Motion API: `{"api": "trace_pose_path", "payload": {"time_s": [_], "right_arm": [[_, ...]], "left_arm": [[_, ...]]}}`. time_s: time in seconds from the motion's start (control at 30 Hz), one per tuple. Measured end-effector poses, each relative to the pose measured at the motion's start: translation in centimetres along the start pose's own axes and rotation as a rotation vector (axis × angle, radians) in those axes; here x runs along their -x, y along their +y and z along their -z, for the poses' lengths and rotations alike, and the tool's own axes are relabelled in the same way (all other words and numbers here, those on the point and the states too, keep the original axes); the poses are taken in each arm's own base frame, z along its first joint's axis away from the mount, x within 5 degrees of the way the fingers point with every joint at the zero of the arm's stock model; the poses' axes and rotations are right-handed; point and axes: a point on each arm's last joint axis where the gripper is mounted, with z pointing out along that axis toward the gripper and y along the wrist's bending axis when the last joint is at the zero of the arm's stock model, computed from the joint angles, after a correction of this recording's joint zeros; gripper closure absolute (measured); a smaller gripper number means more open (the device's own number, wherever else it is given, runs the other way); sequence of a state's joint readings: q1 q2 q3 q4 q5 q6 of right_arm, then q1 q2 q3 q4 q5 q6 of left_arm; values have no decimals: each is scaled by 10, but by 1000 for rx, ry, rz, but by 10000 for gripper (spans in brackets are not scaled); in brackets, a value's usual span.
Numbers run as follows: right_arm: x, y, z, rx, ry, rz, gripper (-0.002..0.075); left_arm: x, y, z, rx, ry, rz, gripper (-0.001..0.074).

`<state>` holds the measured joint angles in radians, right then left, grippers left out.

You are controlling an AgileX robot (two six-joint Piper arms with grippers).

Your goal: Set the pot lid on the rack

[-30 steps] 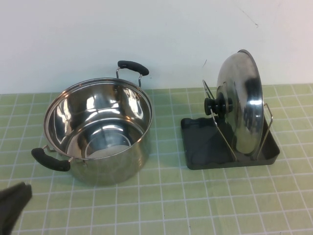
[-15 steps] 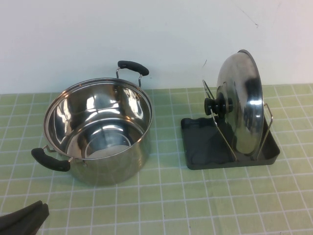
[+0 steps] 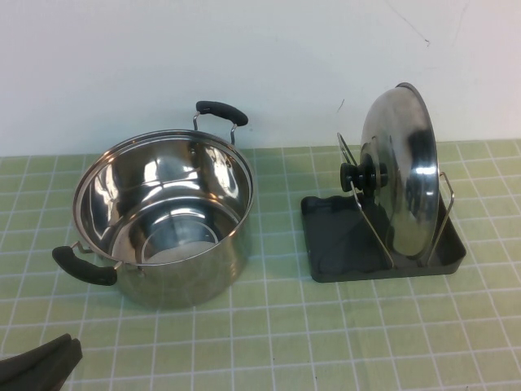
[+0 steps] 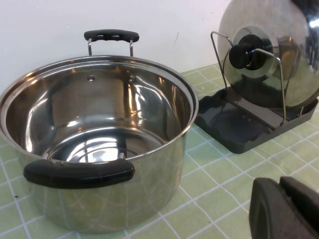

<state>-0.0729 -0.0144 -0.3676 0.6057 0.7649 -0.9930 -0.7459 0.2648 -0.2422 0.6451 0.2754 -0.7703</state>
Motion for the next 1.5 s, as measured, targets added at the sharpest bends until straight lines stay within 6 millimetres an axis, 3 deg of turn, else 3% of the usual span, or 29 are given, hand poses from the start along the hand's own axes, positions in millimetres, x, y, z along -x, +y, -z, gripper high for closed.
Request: {"api": "trace_pose_path", "payload": {"time_s": [0.13,0.27,0.4,0.63,0.93,1.5], "right_arm": [[0,0,0,0,0,0,727],[0,0,0,-1,1,1,727],[0,0,0,-1,1,1,727],[0,0,0,-1,1,1,727],[0,0,0,-1,1,1,727],[0,0,0,-1,1,-11,727]], "left_arm": [[-1,3,3,23,-6,10,736],[-5,11,13,131,-10,127,736],[-10,17,23,246,-37,135,736],[-37,20,24,349,-123,127,737],[-76,30,14,456,-43,185,736],[-80,29,14,459,-7,255,736]]}}
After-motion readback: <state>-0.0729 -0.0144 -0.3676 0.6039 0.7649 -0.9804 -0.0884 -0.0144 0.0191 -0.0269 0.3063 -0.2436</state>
